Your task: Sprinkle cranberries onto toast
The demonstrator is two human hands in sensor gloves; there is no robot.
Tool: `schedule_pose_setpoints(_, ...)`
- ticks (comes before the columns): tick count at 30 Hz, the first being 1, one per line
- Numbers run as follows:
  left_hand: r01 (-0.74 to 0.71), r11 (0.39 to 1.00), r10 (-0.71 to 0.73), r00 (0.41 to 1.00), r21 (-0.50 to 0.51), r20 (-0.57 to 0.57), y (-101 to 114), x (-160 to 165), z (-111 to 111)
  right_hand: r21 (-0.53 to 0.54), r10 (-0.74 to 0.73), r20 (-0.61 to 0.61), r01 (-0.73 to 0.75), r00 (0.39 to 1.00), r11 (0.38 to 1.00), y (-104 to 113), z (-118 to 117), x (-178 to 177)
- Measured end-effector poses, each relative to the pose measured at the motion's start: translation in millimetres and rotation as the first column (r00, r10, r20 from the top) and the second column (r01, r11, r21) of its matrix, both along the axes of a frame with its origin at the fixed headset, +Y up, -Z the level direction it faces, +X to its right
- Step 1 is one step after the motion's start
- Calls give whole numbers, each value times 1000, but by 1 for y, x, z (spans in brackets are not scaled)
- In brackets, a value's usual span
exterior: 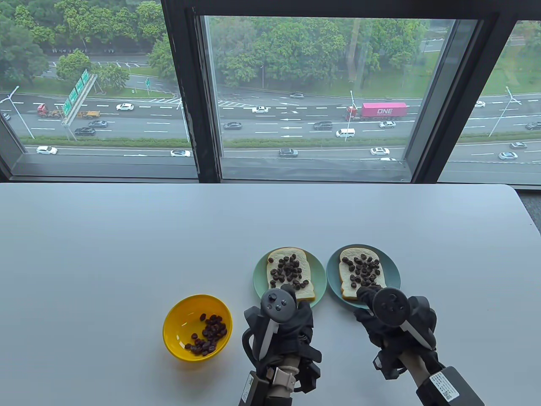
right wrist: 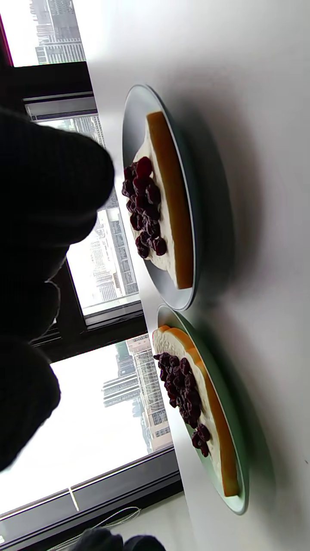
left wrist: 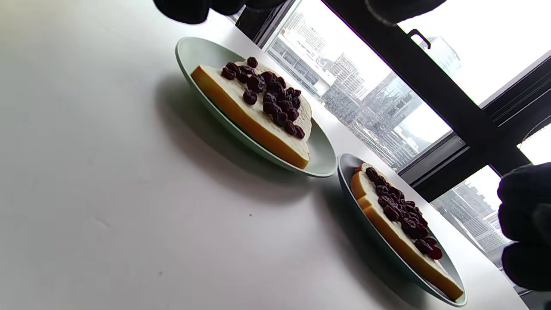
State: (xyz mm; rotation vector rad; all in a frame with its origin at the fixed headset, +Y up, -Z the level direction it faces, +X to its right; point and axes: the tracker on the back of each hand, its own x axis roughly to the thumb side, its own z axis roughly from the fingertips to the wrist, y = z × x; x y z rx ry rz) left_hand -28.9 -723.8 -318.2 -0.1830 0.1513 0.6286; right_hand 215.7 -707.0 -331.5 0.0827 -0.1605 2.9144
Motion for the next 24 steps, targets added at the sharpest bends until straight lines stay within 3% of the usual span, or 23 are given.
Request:
schedule_pose_setpoints(3, 117, 993, -118, 992, 28, 38, 3, 5, 1, 53, 125, 20, -125, 992, 991, 0, 1, -4)
schedule_pose_setpoints(8, 225, 974, -225, 965, 10, 136, -3, 17, 0, -6, 75, 31, -75, 997, 997, -8, 0, -7)
schedule_pose_setpoints(12, 197, 979, -185, 964, -46, 190, -11, 16, -3, -46, 131, 38, -129, 991, 991, -15, -4, -6)
schedule_pose_setpoints(17, 208, 975, -194, 968, -77, 160, -15, 8, -5, -124, 261, 20, -257, 965, 958, -34, -7, -8)
schedule_pose_setpoints(24, 180, 978, -165, 976, -101, 144, -19, 4, -6, -104, 411, -14, -410, 911, 906, -39, -7, -14)
